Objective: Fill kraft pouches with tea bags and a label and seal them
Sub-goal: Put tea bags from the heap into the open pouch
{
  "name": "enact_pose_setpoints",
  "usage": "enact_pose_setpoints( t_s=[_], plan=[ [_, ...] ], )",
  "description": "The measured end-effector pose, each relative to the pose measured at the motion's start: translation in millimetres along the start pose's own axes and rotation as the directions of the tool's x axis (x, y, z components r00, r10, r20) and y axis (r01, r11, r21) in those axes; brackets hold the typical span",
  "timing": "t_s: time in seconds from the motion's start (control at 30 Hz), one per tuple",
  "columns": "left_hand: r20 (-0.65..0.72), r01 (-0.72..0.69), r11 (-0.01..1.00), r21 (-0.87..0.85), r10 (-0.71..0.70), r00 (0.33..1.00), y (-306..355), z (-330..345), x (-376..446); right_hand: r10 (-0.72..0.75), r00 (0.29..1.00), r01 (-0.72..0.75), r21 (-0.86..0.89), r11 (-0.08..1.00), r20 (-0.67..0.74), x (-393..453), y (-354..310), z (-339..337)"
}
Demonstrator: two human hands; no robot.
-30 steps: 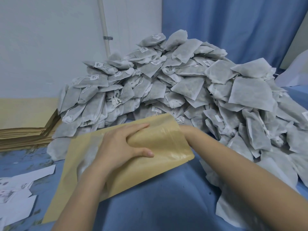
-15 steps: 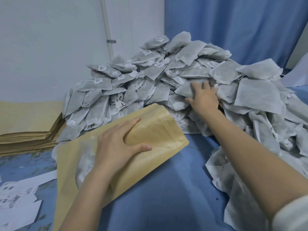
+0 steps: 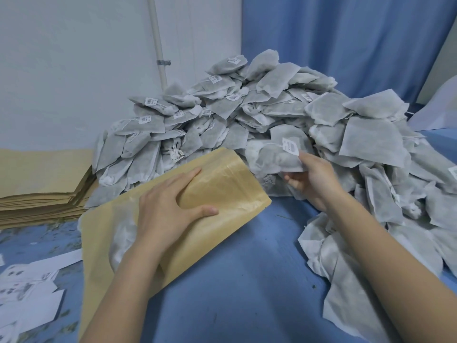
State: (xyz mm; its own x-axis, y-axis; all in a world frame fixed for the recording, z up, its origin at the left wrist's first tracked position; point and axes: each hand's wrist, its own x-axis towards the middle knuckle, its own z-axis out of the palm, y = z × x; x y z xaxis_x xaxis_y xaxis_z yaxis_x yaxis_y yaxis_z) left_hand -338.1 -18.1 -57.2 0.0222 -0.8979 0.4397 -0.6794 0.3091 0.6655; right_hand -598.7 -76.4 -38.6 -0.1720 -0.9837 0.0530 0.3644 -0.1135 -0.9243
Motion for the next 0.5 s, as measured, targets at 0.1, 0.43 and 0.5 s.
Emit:
enact_pose_setpoints(
  t_s=[0.1, 0.43, 0.5],
  plan=[
    [0.004, -0.017, 0.999, -0.03, 0.017, 1.0, 2.3, -0.5, 0.5, 0.065, 0.985, -0.034, -0.189, 0.981, 0.16, -9.3, 2.3, -1.7],
    [0.171, -0.126, 0.978, -0.168, 0.155, 0.973, 28.2, 18.8, -4.6, 0.288, 0.92, 0.14, -0.91, 0.391, 0.266, -19.0, -14.7, 38.5],
    [0.195, -0.15, 0.974, -0.172, 0.183, 0.964, 34.7, 23.7, -7.8, 0.305, 0.933, 0.088, -0.942, 0.322, 0.192, -13.7, -13.6, 33.0]
  ],
)
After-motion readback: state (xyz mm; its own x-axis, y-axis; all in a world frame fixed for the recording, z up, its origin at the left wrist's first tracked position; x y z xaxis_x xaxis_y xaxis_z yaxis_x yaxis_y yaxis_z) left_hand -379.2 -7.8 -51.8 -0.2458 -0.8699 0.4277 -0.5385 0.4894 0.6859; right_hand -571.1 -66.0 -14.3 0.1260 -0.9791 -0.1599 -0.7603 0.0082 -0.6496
